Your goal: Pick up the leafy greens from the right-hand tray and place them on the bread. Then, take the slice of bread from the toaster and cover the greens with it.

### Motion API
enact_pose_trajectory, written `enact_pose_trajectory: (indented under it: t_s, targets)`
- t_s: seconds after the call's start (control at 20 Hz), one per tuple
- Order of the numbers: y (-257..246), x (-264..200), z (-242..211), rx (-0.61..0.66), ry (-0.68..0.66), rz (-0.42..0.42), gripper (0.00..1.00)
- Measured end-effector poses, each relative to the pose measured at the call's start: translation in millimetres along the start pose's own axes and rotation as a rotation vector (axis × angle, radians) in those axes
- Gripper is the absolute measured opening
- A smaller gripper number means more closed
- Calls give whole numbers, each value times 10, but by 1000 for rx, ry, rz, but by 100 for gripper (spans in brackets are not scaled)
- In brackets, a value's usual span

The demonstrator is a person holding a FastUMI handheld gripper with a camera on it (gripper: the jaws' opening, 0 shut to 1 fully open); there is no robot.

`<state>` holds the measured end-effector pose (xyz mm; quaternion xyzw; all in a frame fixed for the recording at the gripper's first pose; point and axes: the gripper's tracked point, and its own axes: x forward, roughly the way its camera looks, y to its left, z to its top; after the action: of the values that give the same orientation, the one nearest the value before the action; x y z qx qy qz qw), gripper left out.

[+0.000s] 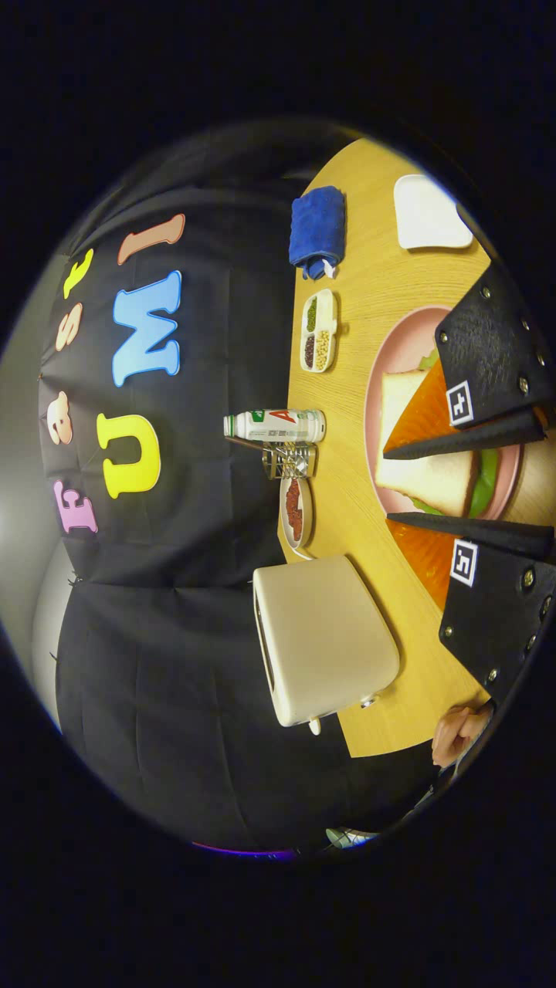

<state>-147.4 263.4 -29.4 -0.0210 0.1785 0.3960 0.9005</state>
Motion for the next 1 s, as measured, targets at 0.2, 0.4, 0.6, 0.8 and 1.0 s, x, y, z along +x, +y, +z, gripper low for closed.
enact_pose_trajectory:
  t_s: [0.2,0.4,0.6,0.8,1.0]
  targets:
    - [-167,-5,271,-28,-60,-25,39]
    - [-327,1,513,-26,-126,-33,39]
    - [-446,-78,644,3,-155,-13,39]
    - [-678,-178,657,10,-156,-43,39]
    - [-1002,-289,661,-29,-171,-102,39]
